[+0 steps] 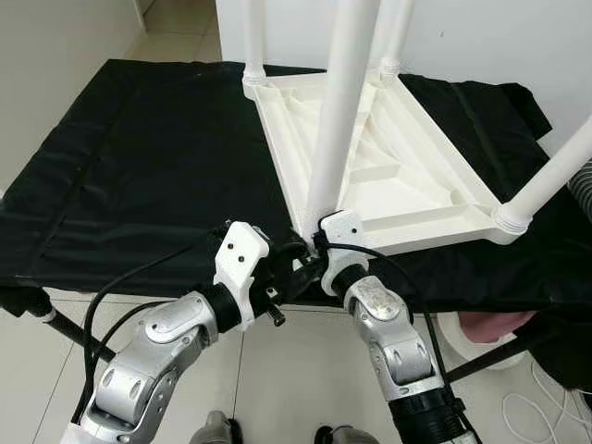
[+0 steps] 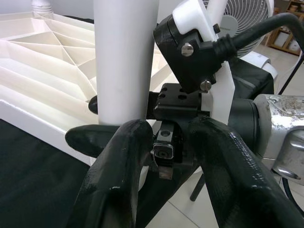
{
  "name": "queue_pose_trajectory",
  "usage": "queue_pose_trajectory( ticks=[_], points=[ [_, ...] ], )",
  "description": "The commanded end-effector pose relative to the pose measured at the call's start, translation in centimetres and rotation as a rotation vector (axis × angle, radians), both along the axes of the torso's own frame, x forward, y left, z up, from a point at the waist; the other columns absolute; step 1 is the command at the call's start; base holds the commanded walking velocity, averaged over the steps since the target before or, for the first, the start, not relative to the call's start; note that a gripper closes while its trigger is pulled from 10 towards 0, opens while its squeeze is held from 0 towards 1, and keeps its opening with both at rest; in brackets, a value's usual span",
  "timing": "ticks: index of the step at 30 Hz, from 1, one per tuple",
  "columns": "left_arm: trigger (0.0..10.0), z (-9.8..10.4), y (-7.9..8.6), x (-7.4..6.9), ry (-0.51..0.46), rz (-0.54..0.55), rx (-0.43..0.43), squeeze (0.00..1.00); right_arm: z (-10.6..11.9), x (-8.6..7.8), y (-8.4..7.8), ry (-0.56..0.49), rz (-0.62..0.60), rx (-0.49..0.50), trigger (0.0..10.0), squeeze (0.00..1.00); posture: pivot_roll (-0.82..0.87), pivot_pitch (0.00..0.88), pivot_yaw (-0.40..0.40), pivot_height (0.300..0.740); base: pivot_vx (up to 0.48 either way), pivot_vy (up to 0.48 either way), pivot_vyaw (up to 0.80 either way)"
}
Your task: Building children table
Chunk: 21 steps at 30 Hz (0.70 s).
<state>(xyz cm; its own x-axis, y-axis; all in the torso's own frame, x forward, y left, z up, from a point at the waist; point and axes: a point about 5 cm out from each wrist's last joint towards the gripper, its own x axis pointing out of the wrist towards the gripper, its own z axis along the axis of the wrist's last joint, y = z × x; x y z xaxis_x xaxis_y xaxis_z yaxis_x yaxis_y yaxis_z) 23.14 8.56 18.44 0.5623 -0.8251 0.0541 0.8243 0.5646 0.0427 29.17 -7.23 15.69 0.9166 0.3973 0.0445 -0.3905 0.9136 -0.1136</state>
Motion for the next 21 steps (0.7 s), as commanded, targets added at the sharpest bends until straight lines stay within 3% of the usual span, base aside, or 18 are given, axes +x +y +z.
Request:
queue_pose_trajectory(
  ticks=[1,8,12,13,14,16,18,21],
  points=[
    [10.0,0.1,-0.3,-0.3,-0.006,-0.008,-0.005,0.00,-0.1,0.3,-1.8,0.008,-0.058,0.012,10.0,1.00,-0.07,0.096,-0.003,0.740,0.000,0.000,0.00],
    [10.0,0.1,-0.3,-0.2,-0.006,-0.007,-0.006,0.00,0.8,0.3,-2.0,-0.031,0.048,0.057,10.0,1.00,-0.07,0.100,-0.004,0.740,0.000,0.000,0.00],
    [10.0,0.1,-0.2,-0.2,-0.006,-0.002,-0.007,0.00,1.1,0.7,-3.1,-0.025,0.195,0.027,10.0,1.00,-0.06,0.105,-0.006,0.740,0.000,0.000,0.00],
    [10.0,0.1,-0.1,-0.2,-0.006,0.001,-0.007,0.00,1.0,0.6,-3.4,-0.024,0.291,-0.009,10.0,0.00,-0.07,0.109,-0.002,0.740,0.000,0.000,0.00],
    [10.0,0.1,-0.1,-0.2,-0.006,0.001,-0.007,0.00,1.0,0.6,-3.4,-0.024,0.291,-0.009,10.0,0.00,-0.07,0.109,-0.002,0.740,0.000,0.000,0.00],
    [10.0,0.2,0.0,-0.1,-0.006,0.005,-0.008,0.00,0.7,0.6,-3.7,-0.018,0.425,-0.053,10.0,0.00,-0.07,0.114,0.004,0.740,0.000,0.000,0.00],
    [10.0,0.2,0.0,-0.1,-0.006,0.005,-0.008,0.00,0.7,0.6,-3.7,-0.018,0.425,-0.053,10.0,0.00,-0.07,0.114,0.004,0.740,0.000,0.000,0.00],
    [10.0,0.2,-0.1,-0.1,-0.006,0.000,-0.007,0.00,0.1,1.4,-3.4,0.006,0.609,-0.104,10.0,0.00,-0.07,0.114,0.015,0.740,0.000,0.000,0.00]
  ],
)
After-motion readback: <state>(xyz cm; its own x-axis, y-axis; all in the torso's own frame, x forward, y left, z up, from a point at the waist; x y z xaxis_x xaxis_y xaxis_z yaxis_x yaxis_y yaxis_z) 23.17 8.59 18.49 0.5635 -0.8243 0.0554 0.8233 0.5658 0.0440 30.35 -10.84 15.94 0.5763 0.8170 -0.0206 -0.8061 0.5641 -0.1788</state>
